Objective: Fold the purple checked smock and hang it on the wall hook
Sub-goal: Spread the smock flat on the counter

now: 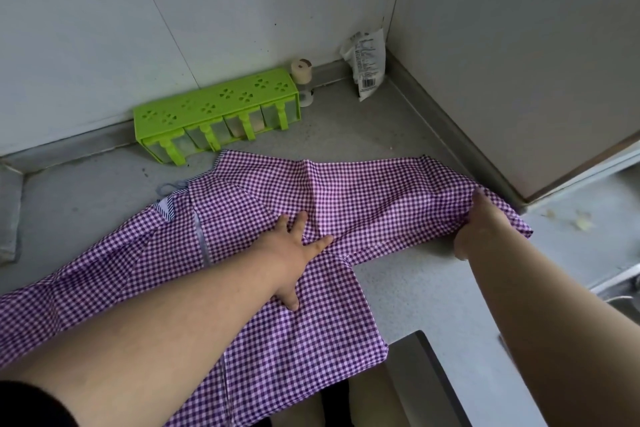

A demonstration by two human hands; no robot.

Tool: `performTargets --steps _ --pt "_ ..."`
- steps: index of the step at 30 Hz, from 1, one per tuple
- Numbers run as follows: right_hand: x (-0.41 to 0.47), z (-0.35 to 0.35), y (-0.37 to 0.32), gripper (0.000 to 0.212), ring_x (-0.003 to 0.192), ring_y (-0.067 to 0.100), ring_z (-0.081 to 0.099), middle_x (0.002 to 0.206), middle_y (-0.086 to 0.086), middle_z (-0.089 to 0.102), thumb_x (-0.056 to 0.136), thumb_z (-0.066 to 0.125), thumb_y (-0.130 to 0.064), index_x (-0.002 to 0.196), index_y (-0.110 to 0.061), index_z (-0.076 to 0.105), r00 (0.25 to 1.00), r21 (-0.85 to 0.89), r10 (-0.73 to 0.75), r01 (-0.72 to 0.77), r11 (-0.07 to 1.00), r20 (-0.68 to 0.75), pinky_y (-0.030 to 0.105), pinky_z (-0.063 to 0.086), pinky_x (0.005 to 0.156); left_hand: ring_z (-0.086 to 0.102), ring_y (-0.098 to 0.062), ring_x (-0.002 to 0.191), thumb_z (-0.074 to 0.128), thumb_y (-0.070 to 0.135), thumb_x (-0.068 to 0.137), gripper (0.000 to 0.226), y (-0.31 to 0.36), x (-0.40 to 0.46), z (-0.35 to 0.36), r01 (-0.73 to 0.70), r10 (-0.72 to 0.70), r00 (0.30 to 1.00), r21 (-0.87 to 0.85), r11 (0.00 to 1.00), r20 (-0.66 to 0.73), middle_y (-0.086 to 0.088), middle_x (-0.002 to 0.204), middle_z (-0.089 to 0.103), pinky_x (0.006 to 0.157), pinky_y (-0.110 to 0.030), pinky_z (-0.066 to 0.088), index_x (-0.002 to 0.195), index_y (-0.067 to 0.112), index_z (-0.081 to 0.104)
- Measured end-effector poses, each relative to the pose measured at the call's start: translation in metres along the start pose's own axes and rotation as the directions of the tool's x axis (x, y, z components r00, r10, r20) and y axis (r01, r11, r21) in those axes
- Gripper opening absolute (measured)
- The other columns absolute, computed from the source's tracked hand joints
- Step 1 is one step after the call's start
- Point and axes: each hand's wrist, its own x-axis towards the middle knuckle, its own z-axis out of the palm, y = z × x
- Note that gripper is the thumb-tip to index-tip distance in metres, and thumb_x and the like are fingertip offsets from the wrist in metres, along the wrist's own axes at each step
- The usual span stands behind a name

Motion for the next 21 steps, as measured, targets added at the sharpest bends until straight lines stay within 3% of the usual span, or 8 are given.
performTargets --steps 3,5,7,10,13,16,19,21 --pt "-0.016 -0.001 -0.006 0.077 0.142 0.032 0.045 0.157 0.002 0.048 0.092 0.067 -0.051 0.157 -0.02 0.04 0.995 -0.112 0.002 0.009 0.994 0.102 0.05 0.04 0.115 -0.018 -0.048 0.158 0.087 0.066 0.071 0.145 0.0 0.001 0.001 -0.003 0.003 1.0 0.0 1.0 -0.004 -0.012 0.167 -0.038 0.126 -0.062 0.026 0.154 0.053 -0.031" --pt "-0.03 0.006 -0.011 0.061 0.126 0.032 0.06 0.142 0.006 0.061 0.092 0.068 -0.036 0.147 -0.017 0.052 0.978 -0.118 -0.132 0.153 0.981 0.162 0.044 0.058 0.09 -0.017 -0.048 0.158 0.087 0.066 0.071 0.145 0.0 0.001 0.001 -0.006 0.006 1.0 0.007 1.0 -0.006 -0.013 0.167 -0.037 0.127 -0.062 0.024 0.155 0.052 -0.031" --pt "-0.055 0.015 -0.017 0.033 0.102 0.022 0.068 0.117 0.003 0.07 0.092 0.063 -0.022 0.124 -0.016 0.064 0.923 -0.161 -0.351 0.375 0.913 0.157 0.034 0.057 0.076 -0.016 -0.049 0.158 0.087 0.066 0.07 0.146 0.0 0.001 0.002 -0.01 0.01 1.0 0.013 1.0 -0.013 -0.015 0.168 -0.036 0.128 -0.061 0.023 0.156 0.051 -0.03" --pt "-0.087 0.033 -0.028 0.003 0.074 0.019 0.06 0.084 0.006 0.062 0.083 0.056 -0.01 0.083 -0.013 0.056 0.613 -0.3 -0.711 0.789 0.536 0.344 0.036 0.049 0.065 -0.017 -0.05 0.157 0.088 0.066 0.069 0.147 0.001 0.003 0.003 -0.006 0.006 1.0 0.016 1.0 -0.019 -0.016 0.167 -0.037 0.127 -0.062 0.023 0.156 0.05 -0.03" --pt "-0.108 0.045 -0.04 0.021 0.087 0.021 0.058 0.105 0.01 0.06 0.084 0.053 -0.005 0.103 -0.01 0.058 0.303 -0.357 -0.765 0.928 0.102 0.569 0.035 0.05 0.07 -0.017 -0.05 0.157 0.088 0.067 0.067 0.149 0.001 0.006 0.004 -0.001 0.002 1.0 0.019 1.0 -0.023 -0.016 0.167 -0.037 0.126 -0.063 0.025 0.156 0.049 -0.03" --pt "-0.102 0.051 -0.052 0.022 0.078 0.013 0.058 0.092 -0.004 0.062 0.089 0.049 -0.011 0.107 -0.02 0.059 0.308 -0.345 -0.782 0.93 0.127 0.542 0.029 0.046 0.067 -0.017 -0.048 0.158 0.09 0.065 0.066 0.152 0.001 0.006 0.006 -0.001 0.001 0.999 -0.005 1.0 -0.037 -0.014 0.168 -0.037 0.126 -0.063 0.024 0.155 0.049 -0.032" --pt "-0.071 0.049 -0.058 0.035 0.091 0.025 0.067 0.101 0.006 0.072 0.088 0.048 -0.026 0.116 -0.016 0.065 0.521 -0.276 -0.807 0.848 0.452 0.278 0.04 0.054 0.076 -0.015 -0.047 0.159 0.091 0.064 0.065 0.155 0.0 0.006 0.007 -0.009 0.008 0.999 -0.026 1.0 -0.054 -0.013 0.168 -0.036 0.128 -0.061 0.023 0.155 0.046 -0.034" --pt "-0.036 0.039 -0.054 0.037 0.112 0.033 0.066 0.122 0.015 0.069 0.094 0.052 -0.02 0.129 -0.011 0.063 0.661 -0.441 -0.717 0.724 0.531 0.222 0.046 0.055 0.095 -0.015 -0.046 0.159 0.091 0.065 0.065 0.157 -0.002 0.005 0.008 -0.013 0.012 0.998 -0.025 1.0 -0.07 -0.013 0.169 -0.035 0.129 -0.059 0.021 0.154 0.043 -0.036"
